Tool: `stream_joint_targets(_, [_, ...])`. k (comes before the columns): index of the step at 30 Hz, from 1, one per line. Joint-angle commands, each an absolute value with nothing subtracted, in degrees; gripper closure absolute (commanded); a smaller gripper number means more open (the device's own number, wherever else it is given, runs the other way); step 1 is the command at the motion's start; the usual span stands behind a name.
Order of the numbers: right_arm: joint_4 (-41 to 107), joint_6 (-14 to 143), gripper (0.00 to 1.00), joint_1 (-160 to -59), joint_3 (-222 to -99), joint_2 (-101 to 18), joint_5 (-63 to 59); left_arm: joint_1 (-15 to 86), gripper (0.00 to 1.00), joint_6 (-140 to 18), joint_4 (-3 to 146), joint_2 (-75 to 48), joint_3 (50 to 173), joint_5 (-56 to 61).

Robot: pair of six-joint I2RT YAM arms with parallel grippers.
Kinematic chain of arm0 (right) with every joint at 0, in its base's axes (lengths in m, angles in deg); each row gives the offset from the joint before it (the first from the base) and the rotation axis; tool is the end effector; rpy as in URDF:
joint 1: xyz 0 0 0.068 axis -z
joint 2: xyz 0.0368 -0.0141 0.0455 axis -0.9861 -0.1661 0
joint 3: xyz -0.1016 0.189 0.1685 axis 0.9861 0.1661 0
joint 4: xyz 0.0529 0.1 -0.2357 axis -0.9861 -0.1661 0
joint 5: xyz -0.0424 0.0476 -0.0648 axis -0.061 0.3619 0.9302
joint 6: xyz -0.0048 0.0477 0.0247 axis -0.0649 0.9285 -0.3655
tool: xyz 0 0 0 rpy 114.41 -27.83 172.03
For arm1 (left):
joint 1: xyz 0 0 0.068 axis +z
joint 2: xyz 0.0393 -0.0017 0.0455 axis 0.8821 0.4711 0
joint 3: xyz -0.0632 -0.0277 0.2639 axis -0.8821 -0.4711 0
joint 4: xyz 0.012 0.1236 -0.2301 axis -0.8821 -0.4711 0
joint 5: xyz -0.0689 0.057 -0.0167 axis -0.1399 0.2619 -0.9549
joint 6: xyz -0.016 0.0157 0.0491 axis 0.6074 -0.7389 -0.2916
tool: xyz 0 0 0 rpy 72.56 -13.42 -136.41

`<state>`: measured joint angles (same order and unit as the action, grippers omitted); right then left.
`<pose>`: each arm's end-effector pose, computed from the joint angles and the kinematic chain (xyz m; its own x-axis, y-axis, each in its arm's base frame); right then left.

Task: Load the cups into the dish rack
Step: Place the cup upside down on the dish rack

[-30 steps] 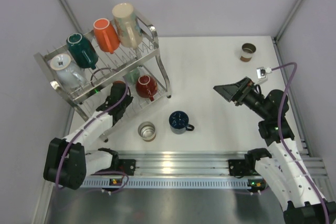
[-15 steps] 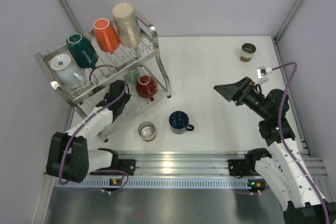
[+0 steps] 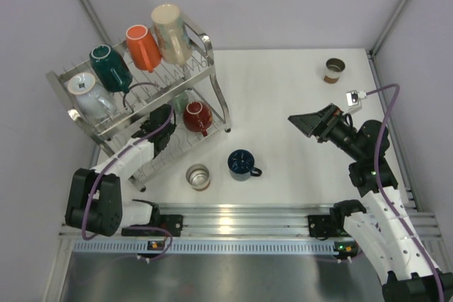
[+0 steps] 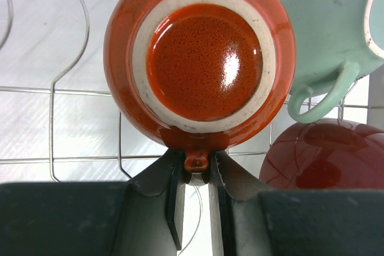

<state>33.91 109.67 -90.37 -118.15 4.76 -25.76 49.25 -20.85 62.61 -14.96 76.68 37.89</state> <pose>0.1492 0.0447 0.3141 -0.5316 0.5914 -0.6063 -0.3822 0.4714 0.7948 0.2543 -0.0405 0.1981 -0.3100 -0.6473 -0.6964 -0.6031 0.7001 -0.3822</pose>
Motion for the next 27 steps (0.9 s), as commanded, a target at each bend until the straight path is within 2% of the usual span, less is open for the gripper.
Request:
stream_joint_targets(1, [34.63,108.22,0.01,-89.67,-121.1,5.29,-24.88,49.76,0.78,-22.78,65.55,-15.02,79.96,41.32])
stream_joint_targets(13, [34.36,107.96,0.01,-89.76,-121.01,5.46,-24.79,50.73,0.66,-23.31,65.37,-13.7,80.58,40.18])
stream_joint_targets(27, [34.01,108.13,0.0,-89.76,-121.1,6.6,-24.79,50.73,0.65,-24.54,67.57,-18.79,76.01,33.76])
